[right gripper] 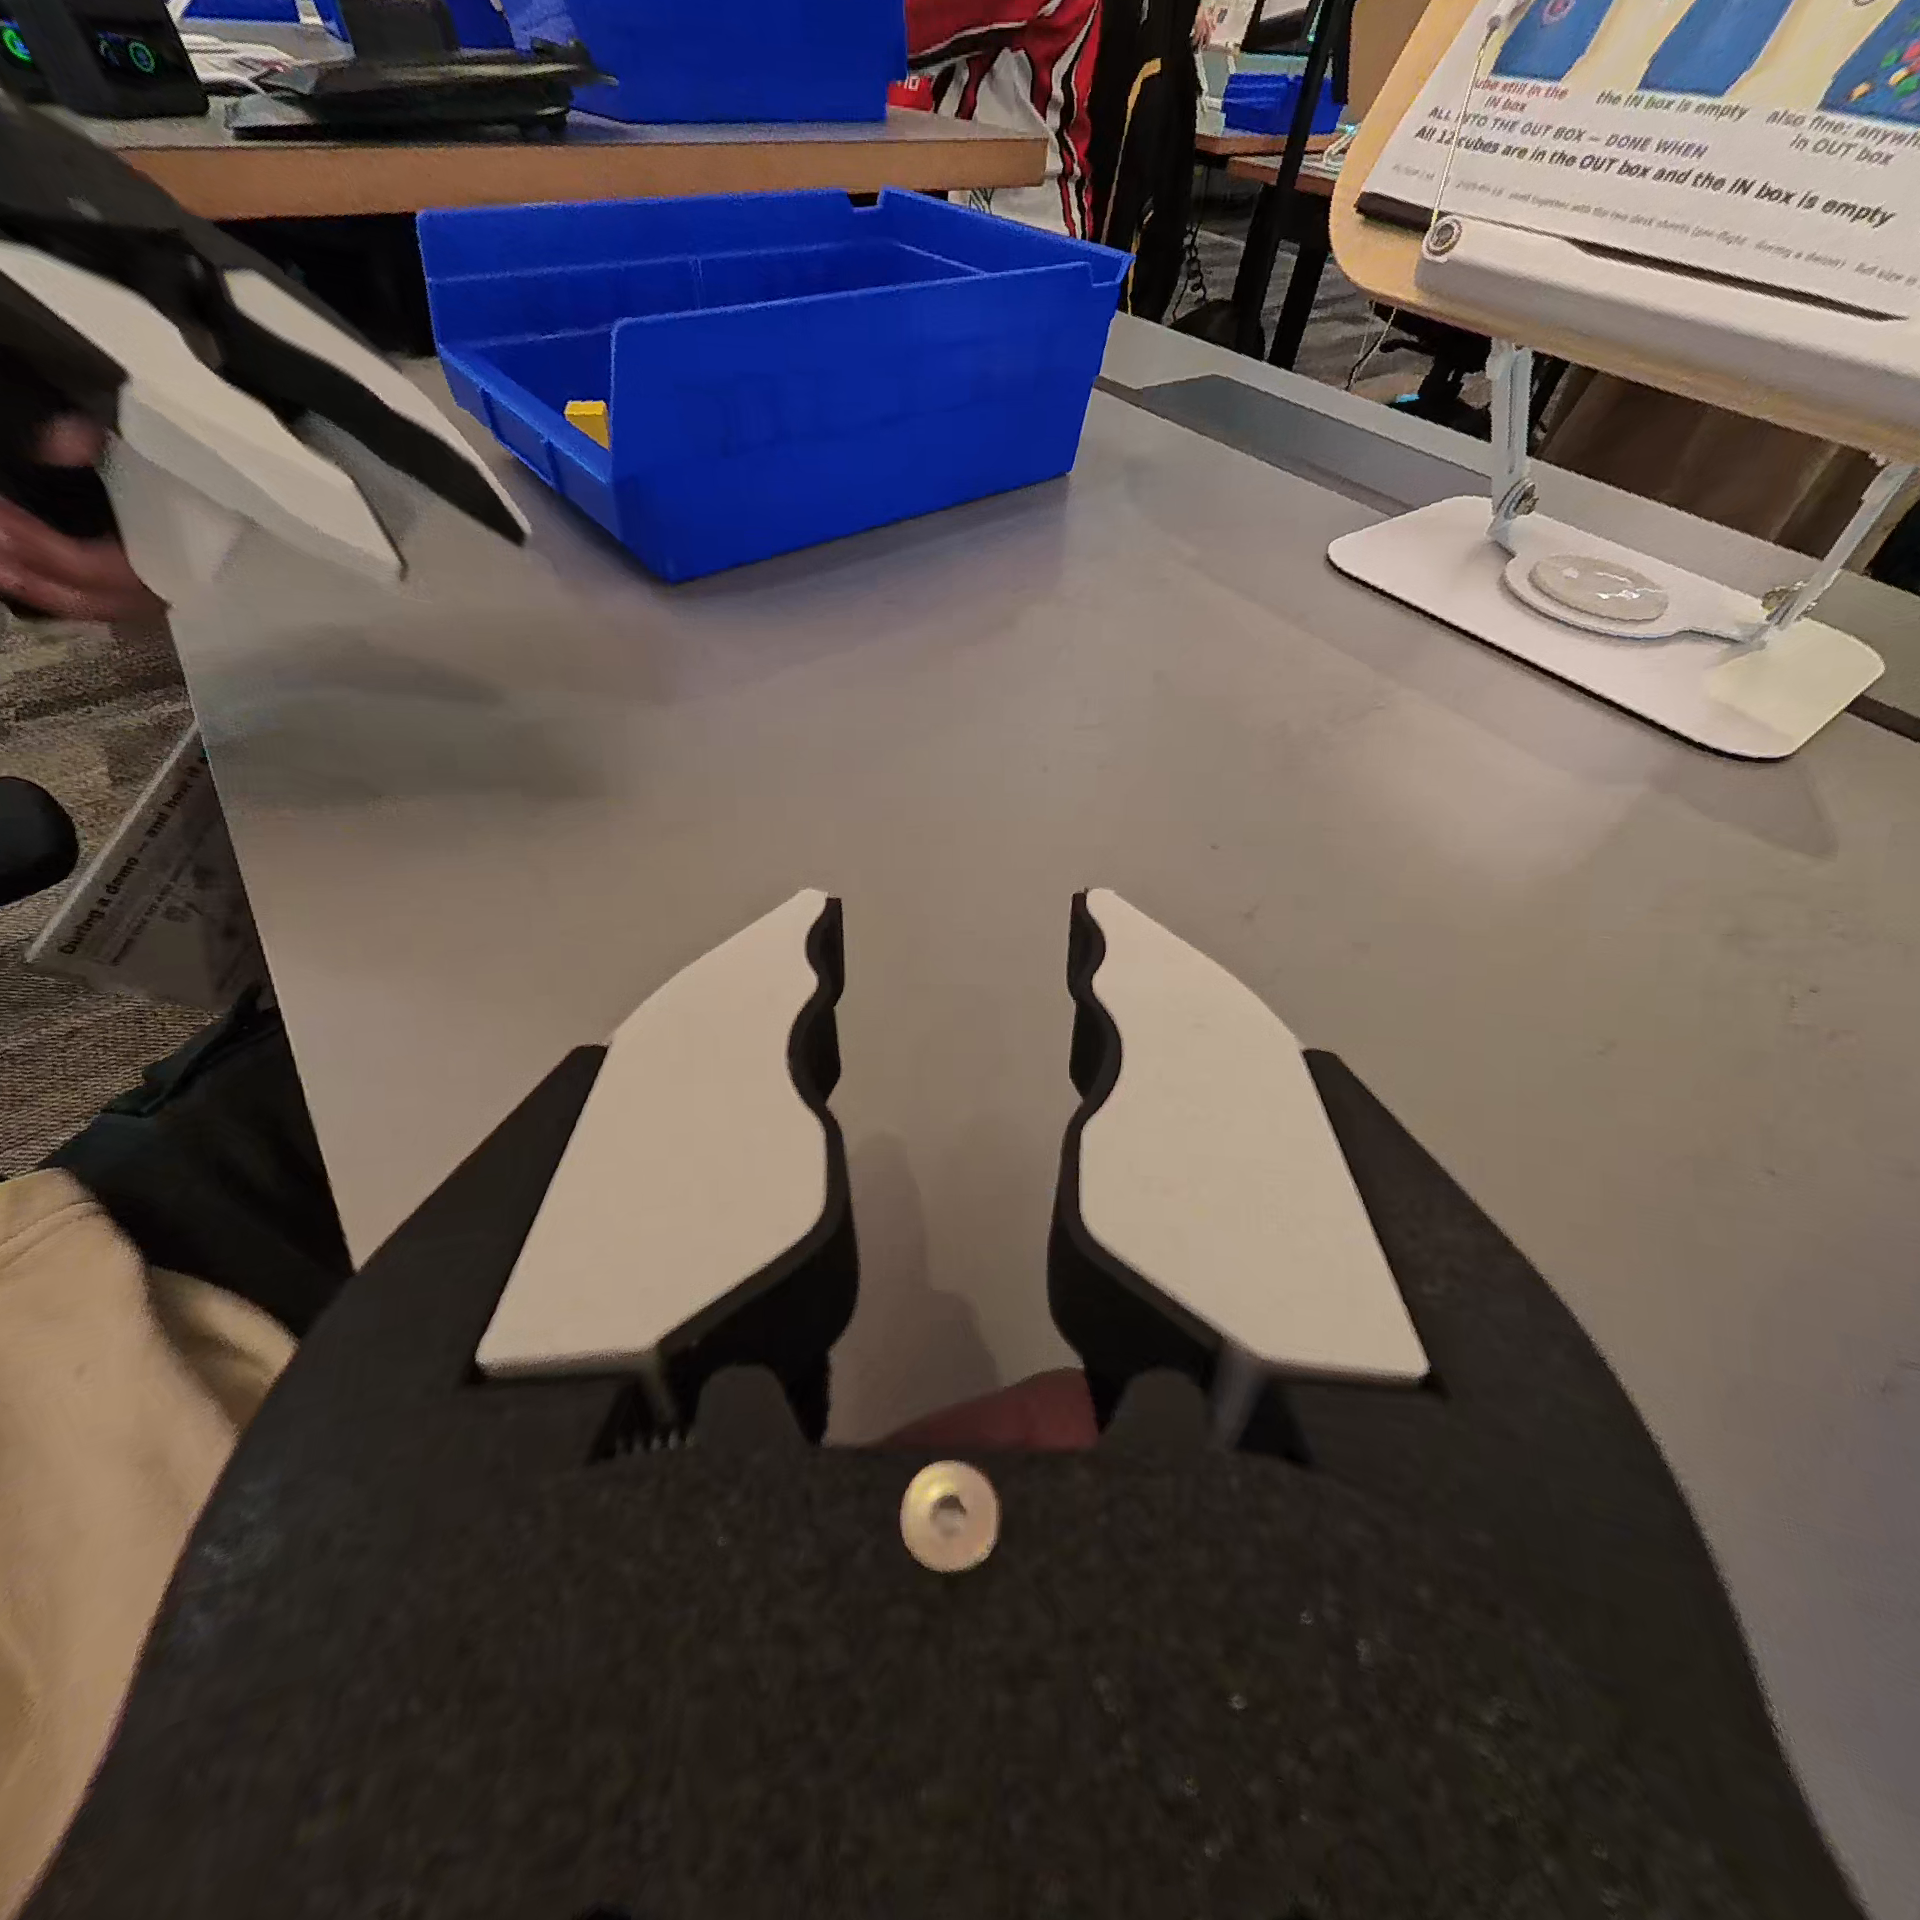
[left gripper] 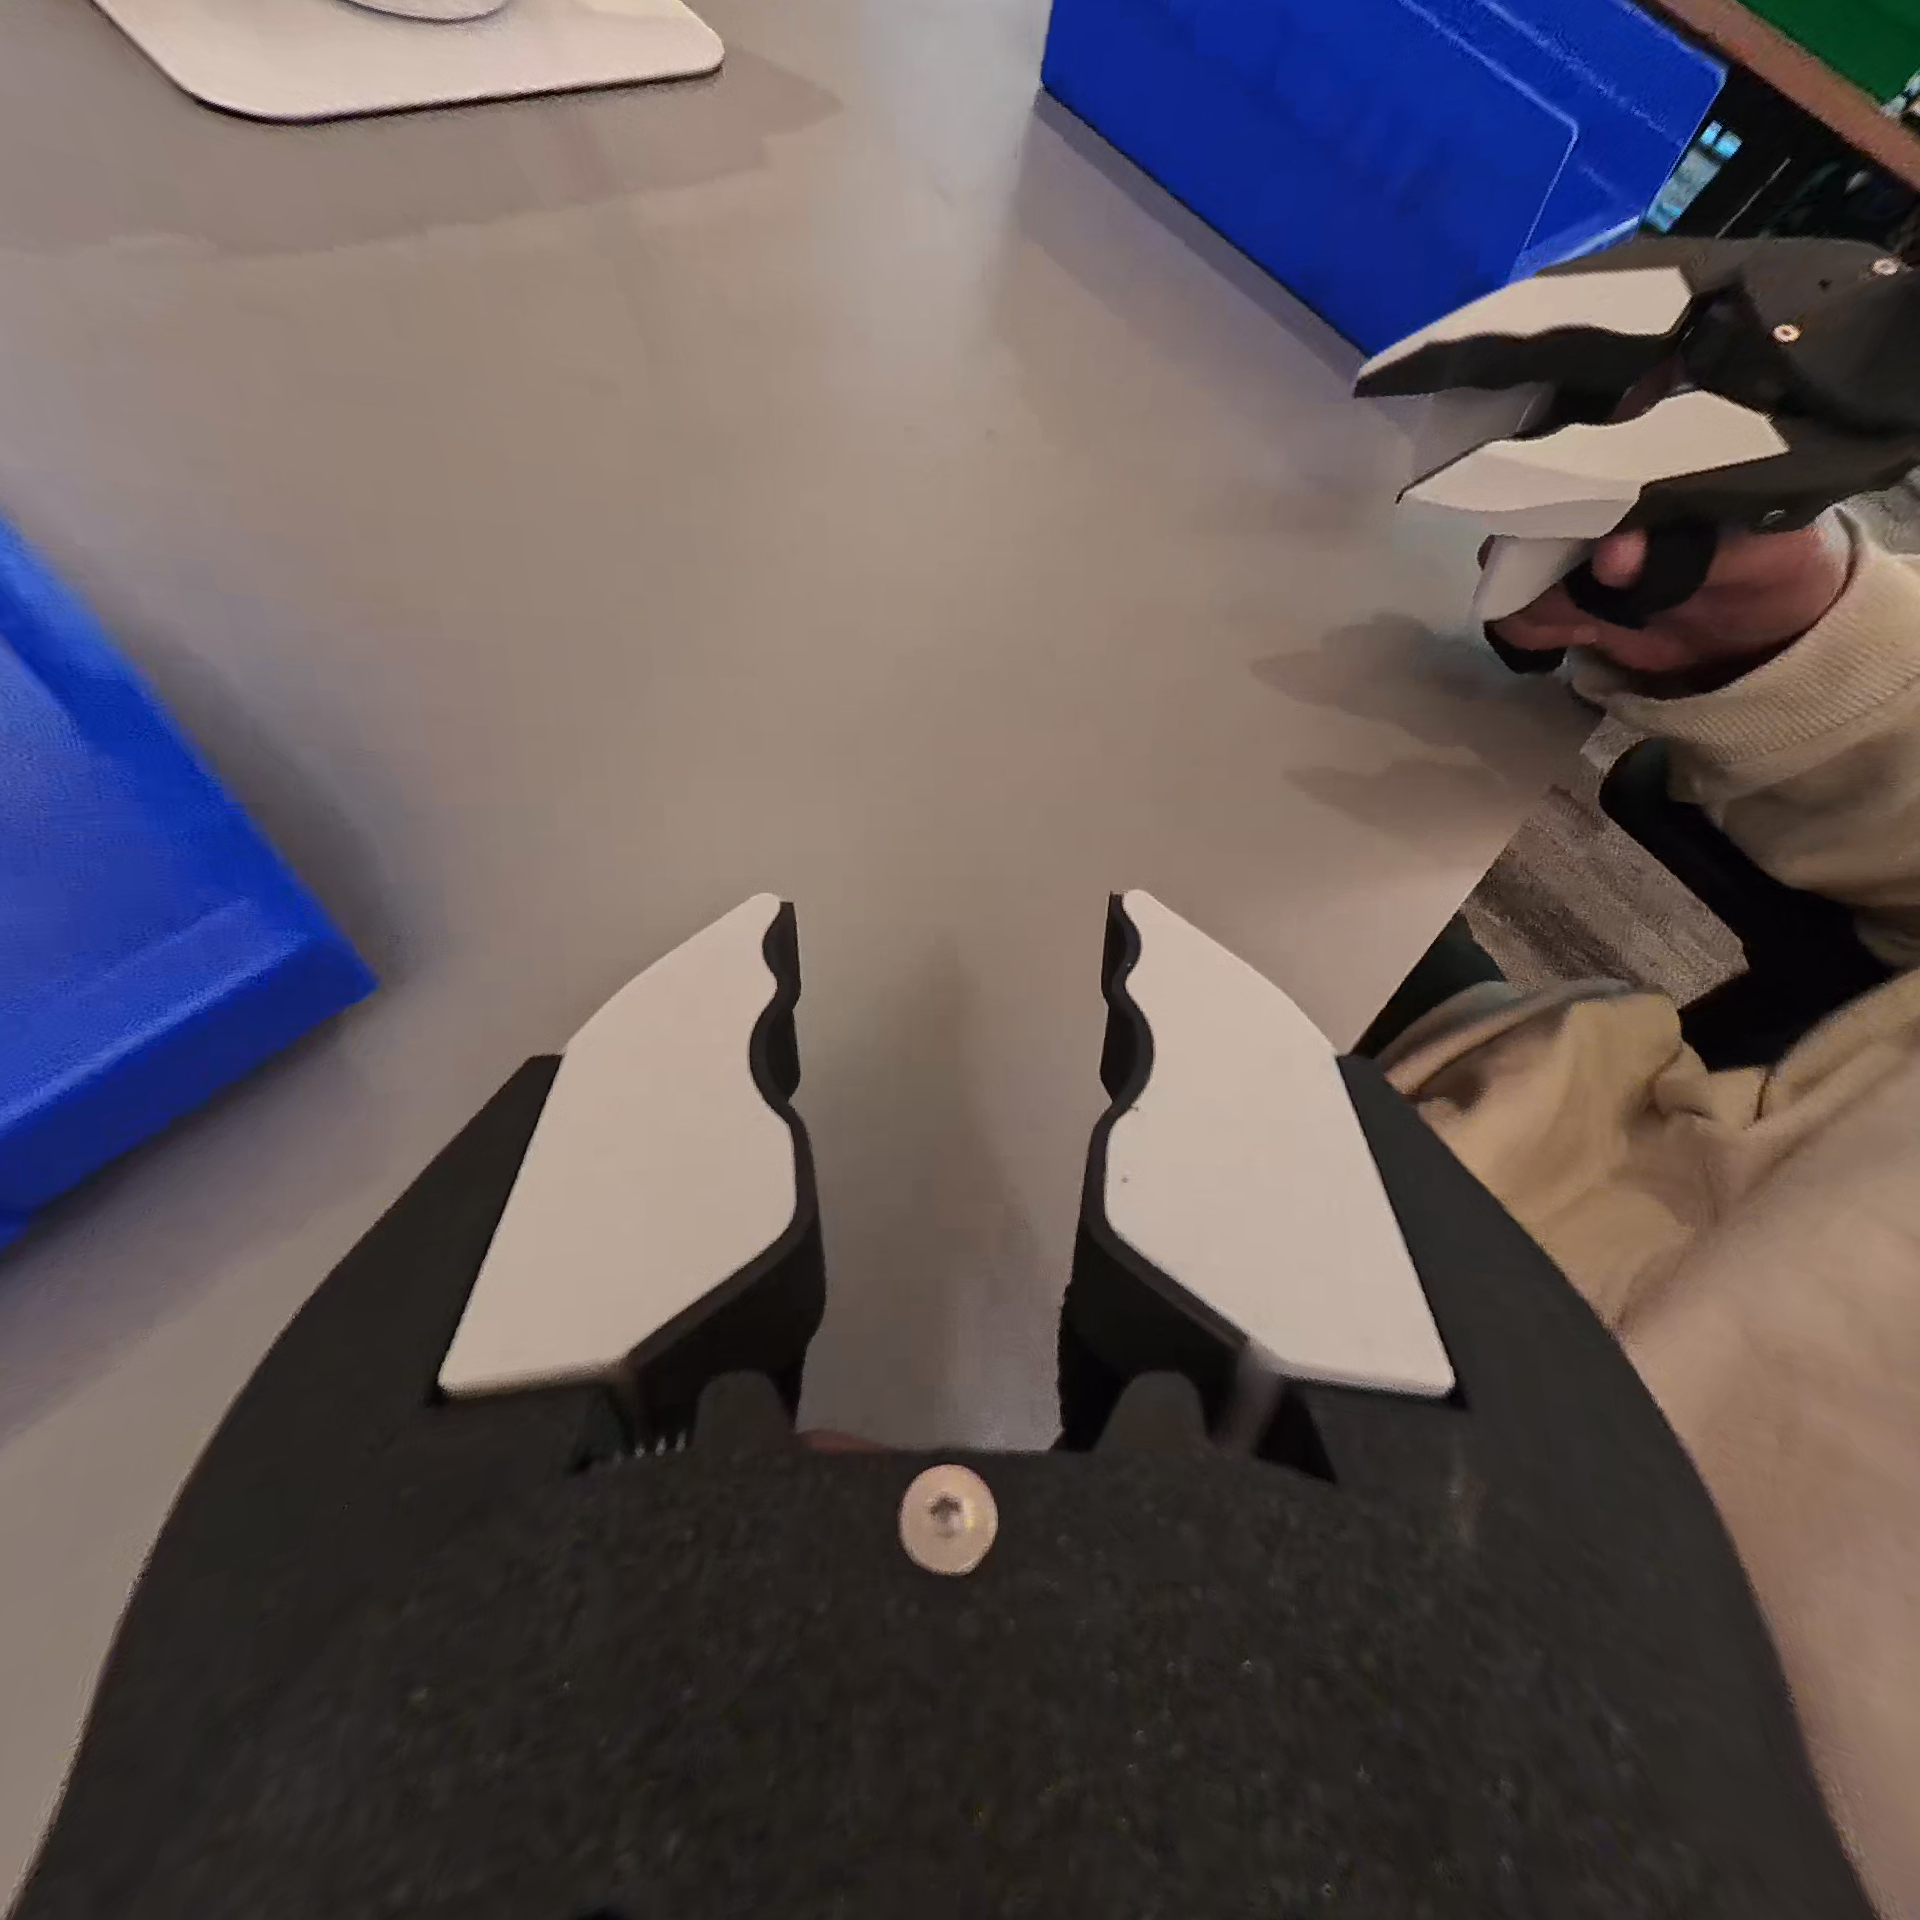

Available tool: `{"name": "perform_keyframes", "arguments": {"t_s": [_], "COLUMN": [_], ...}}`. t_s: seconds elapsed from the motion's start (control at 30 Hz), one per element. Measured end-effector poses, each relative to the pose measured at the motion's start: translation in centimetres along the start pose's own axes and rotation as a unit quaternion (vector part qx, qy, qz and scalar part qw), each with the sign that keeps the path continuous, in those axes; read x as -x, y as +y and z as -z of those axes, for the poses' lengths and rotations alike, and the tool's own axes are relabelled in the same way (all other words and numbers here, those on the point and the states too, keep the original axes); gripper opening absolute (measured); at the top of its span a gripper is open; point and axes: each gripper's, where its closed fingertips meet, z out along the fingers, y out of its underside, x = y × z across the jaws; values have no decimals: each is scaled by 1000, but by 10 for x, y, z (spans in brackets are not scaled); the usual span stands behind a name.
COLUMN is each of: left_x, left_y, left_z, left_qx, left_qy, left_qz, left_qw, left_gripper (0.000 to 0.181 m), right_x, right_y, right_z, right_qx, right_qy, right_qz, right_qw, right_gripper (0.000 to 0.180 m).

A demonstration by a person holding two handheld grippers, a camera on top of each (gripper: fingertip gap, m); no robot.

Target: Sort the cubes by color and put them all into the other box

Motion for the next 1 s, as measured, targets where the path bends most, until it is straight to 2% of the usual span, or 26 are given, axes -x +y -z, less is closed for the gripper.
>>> {"name": "perform_keyframes", "arguments": {"t_s": [0.1, 0.2, 0.27, 0.37, 0.53, 0.67, 0.8, 1.0], "left_x": [37, 102, 146, 194, 252, 260, 261, 276], "left_y": [-7, -15, -18, -13, -2, 18, 31, 44], "left_z": [31, 66, 82, 93, 93, 93, 90, 88], "left_qx": [57, 171, 267, 413, 564, 630, 646, 660], "left_qy": [-62, -168, -212, -197, -172, -131, -105, -110], "left_qz": [-20, -74, -129, -200, -198, -181, -169, -163], "left_qw": [996, 968, 931, 866, 783, 744, 737, 725], "left_gripper": [56, 51, 51, 51, 49, 49, 49, 46], "right_x": [-2, -4, -6, -8, -11, -9, -8, -6], "right_y": [3, 3, 4, 4, 5, 7, 12, 13], "right_z": [0, 1, 2, 2, 4, 6, 7, 8], "right_qx": [4, 2, 2, 1, 6, 9, 16, 19], "right_qy": [-3, -8, -12, -19, -21, -21, -23, -23], "right_qz": [-1, -5, -6, -7, -2, 4, 7, 10], "right_qw": [1000, 1000, 1000, 1000, 1000, 1000, 1000, 1000], "right_gripper": [41, 40, 40, 40, 39, 39, 39, 38]}}
